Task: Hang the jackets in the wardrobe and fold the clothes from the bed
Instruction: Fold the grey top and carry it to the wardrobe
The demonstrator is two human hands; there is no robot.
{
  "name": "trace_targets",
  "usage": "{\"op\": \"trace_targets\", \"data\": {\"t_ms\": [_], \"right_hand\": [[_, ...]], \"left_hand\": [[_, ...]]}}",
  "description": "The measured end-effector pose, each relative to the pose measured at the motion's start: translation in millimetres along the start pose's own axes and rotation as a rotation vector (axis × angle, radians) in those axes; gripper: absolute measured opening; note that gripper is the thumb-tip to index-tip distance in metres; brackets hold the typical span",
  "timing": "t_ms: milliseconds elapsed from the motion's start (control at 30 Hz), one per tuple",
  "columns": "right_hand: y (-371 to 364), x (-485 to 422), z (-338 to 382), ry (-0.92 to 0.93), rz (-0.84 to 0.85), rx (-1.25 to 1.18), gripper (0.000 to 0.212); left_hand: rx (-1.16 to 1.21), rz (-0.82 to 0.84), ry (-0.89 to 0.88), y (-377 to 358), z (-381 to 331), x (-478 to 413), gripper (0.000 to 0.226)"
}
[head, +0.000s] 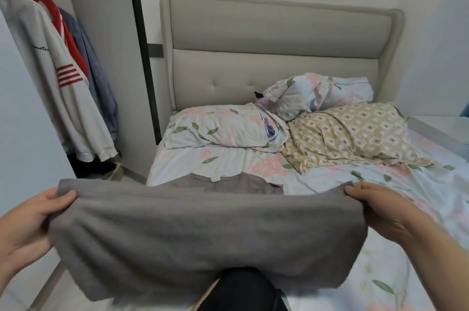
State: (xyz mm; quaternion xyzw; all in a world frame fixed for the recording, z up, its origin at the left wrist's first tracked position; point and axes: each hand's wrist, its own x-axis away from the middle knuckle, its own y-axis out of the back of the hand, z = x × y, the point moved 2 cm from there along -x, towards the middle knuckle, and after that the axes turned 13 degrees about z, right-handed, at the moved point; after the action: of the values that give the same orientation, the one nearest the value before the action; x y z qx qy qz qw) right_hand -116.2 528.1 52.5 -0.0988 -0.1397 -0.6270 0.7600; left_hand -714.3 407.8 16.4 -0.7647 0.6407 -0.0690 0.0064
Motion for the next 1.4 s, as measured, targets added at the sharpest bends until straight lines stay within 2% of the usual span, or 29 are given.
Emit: {"op": "trace_targets", "data": {"t_ms": [33, 100, 133, 267, 367, 467, 500, 533, 600, 733, 1033, 1133, 1200, 1267, 1333, 1400], "right_hand": [[1.2, -10.2, -1.2, 0.016, -0.032, -0.018, 0.02], [1.9, -28.5, -3.9, 0.046, -0.112, -0.032, 0.006], [1.6, -37.3, -5.6, 0.056, -0.155, -0.018, 0.004], [-4.0, -73.5, -10.1, 0.047, -0.231, -0.046, 0.006], [-14.4, -106.2, -12.3, -0.031, -0.223, -0.215, 0.009], [-33.8, -141.0, -17.3, -0.069, -0.17, -0.446, 0.009], [-38.9, -154.2, -21.3, -0.064, -0.173, -0.494, 0.015], [-43.9, -167.5, -25.7, -0.061, -0.187, -0.525, 0.024], [-54.9, -192.2, -35.0, -0.071, -0.207, -0.518, 0.035], [-70.9, -238.8, -54.4, -0.099, -0.214, -0.47, 0.039], [-75.3, -311.7, -71.7, -0.093, -0.183, -0.501, 0.027], [-81.7, -318.7, -78.8, -0.088, -0.148, -0.465, 0.032], [-91.2, -313.2, -82.8, -0.023, -0.088, -0.379, 0.048], [-100.3, -296.0, -89.8, 0.037, -0.036, -0.119, 0.063], [-111.2, -261.1, -105.0, 0.114, 0.082, 0.391, 0.065], [-123.0, -217.9, -128.3, 0.277, 0.268, 0.957, 0.065]], "left_hand": [[0.013, 0.01, -0.004, -4.7, -2.7, -1.9, 0.018], [0.033, -0.075, 0.037, -5.4, 3.0, -12.1, 0.036], [0.042, -0.107, 0.044, -7.8, 3.7, -16.2, 0.037], [0.062, -0.239, 0.143, -7.8, 14.5, -48.0, 0.018], [0.184, -0.289, 0.19, -12.0, 26.8, -80.6, 0.003], [0.327, -0.309, 0.242, -22.0, 41.3, -116.3, 0.006], [0.352, -0.309, 0.248, -24.9, 47.2, -129.6, 0.006], [0.368, -0.325, 0.249, -27.5, 54.5, -143.5, 0.018], [0.38, -0.382, 0.247, -31.7, 68.2, -170.3, 0.039], [0.338, -0.461, 0.26, -39.5, 93.1, -220.3, 0.046], [0.268, -0.528, 0.294, -34.0, 126.4, -299.9, 0.045], [0.188, -0.514, 0.263, -37.1, 138.3, -302.7, 0.033], [-0.134, -0.47, 0.153, -46.3, 143.2, -289.2, 0.031], [-0.538, -0.347, 0.03, -63.0, 146.0, -261.4, 0.041], [-0.782, -0.103, -0.03, -85.3, 155.7, -220.7, 0.052], [-1.007, 0.197, -0.104, -107.5, 166.0, -170.1, 0.059]]}}
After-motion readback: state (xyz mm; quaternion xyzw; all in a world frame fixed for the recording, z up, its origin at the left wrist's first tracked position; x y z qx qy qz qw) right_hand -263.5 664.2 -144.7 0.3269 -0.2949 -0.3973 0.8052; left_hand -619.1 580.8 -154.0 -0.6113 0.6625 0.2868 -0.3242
